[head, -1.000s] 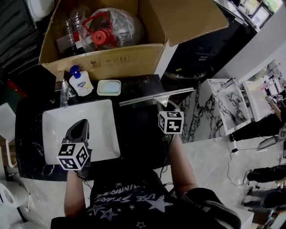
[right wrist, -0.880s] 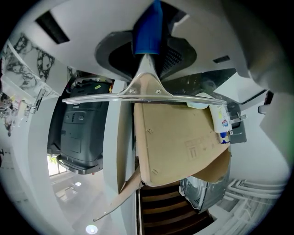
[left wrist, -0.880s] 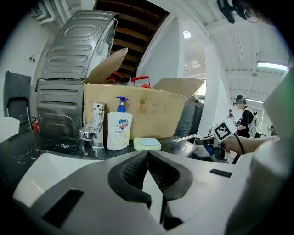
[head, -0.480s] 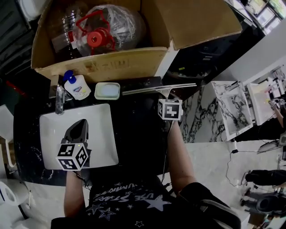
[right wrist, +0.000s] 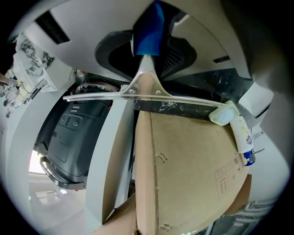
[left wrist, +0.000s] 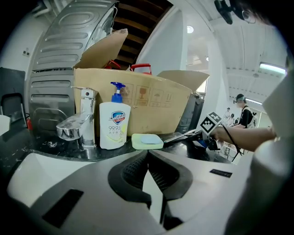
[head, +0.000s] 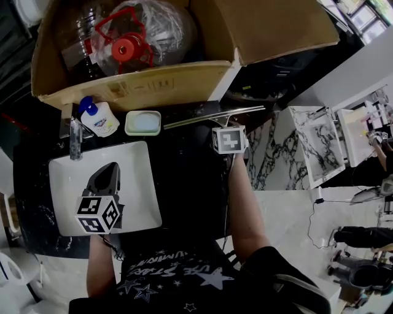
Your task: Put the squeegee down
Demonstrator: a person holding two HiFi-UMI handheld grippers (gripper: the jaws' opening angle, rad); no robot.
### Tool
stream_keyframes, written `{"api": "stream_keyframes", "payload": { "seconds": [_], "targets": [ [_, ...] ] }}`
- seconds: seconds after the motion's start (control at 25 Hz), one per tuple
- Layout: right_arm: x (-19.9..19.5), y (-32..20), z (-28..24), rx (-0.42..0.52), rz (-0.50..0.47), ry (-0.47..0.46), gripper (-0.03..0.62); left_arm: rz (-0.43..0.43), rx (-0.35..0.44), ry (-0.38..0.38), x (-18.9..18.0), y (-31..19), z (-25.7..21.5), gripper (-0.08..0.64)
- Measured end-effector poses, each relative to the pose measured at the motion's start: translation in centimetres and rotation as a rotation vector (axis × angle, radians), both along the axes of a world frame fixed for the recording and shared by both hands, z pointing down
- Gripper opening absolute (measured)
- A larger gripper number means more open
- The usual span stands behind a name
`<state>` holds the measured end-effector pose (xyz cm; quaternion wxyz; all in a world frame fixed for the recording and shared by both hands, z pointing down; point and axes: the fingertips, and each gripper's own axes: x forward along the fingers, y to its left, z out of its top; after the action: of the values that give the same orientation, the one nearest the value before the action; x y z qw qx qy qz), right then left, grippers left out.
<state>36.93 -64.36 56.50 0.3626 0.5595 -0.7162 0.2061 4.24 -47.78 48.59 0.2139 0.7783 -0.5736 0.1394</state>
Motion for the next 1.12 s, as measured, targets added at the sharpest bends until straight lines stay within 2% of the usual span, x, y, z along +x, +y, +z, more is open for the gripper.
{"api": "stream_keyframes", "payload": {
  "seconds": [0.32,0.68,0.8,0.96,1.12],
  "targets": [
    [-0.1,0.1,-0.1,0.013,0.000,0.020,0.149,0.021,-0.004,-0.002,0.2,-0.2,0.1,0.020],
    [0.0,0.4,1.0,0.002,-0.045,-0.031,0.161,0.023,-0.004,0.001,-0.1,-0.1,0.2,0.020],
    [-0.4,0.8,-0.4,0.002,-0.053,-0.008,0.166,0.027,-0.004,0.005,0.1,-0.2,0.2,0.020],
    [-0.1,0.4,1.4,0.013,-0.057,-0.042,0.166,0.034,-0.003,0.007,0.3,-0.1,0.3,0.020],
    [-0.1,1.5,-0.9,0.014,-0.035,-0.009,0.166,0.033,-0.001,0.009,0.3,0.1,0.2,0.020]
  ]
}}
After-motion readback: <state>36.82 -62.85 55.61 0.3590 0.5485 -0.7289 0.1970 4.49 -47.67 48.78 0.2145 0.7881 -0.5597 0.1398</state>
